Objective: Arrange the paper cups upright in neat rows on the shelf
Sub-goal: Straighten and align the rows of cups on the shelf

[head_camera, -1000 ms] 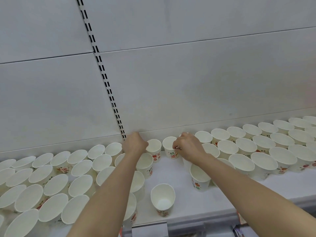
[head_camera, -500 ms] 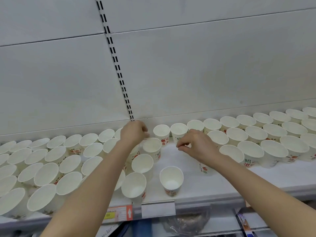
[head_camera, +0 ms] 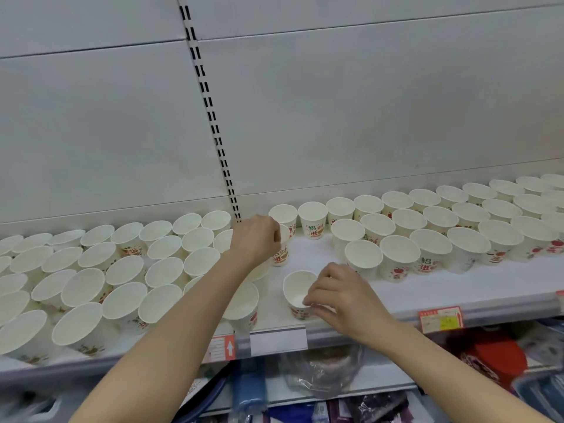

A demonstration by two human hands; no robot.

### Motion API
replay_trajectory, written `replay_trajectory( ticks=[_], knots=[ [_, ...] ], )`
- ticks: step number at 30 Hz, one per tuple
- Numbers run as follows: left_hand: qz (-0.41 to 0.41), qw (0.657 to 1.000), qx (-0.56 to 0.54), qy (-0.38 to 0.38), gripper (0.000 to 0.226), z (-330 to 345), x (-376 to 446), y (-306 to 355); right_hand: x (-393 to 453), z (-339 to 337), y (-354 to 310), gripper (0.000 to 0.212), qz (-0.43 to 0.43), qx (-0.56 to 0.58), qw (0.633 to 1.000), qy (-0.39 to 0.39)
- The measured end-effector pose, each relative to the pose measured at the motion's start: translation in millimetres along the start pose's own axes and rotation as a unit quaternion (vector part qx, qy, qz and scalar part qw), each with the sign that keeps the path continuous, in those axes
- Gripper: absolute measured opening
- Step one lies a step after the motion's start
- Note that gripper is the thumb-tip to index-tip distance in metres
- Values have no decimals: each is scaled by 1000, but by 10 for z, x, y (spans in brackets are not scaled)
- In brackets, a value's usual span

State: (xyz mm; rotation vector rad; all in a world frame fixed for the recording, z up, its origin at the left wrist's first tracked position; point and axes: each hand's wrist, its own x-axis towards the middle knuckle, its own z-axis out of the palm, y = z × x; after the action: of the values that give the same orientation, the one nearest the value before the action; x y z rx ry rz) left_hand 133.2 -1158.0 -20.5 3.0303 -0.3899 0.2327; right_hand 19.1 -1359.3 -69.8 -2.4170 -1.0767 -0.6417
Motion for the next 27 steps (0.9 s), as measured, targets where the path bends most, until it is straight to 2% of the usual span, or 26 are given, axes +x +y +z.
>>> replay_trajectory(
  ticks=[4, 8, 11, 15, 19, 27],
  knots=[
    [53, 998, -12, 39, 8, 6, -37, -19, 81, -74, 87, 9, 41, -6, 998, 50],
    [100, 994, -3, 53, 10, 34, -60, 70, 233, -280, 324, 10, 92, -54, 993, 51],
    [114, 992, 2, 53, 12, 75, -46, 115, 465, -341, 507, 16, 112, -107, 988, 24],
    [101, 994, -4, 49, 9, 91, -33, 84, 719, -281, 633, 27, 109, -205, 970, -69],
    [87, 995, 13, 51, 9, 91, -56, 46, 768, -185, 708, 32, 120, -255, 950, -133],
    [57, 997, 2, 54, 10, 143, -75, 58, 776, -117, 798, 32, 125, -306, 932, -152]
  ],
)
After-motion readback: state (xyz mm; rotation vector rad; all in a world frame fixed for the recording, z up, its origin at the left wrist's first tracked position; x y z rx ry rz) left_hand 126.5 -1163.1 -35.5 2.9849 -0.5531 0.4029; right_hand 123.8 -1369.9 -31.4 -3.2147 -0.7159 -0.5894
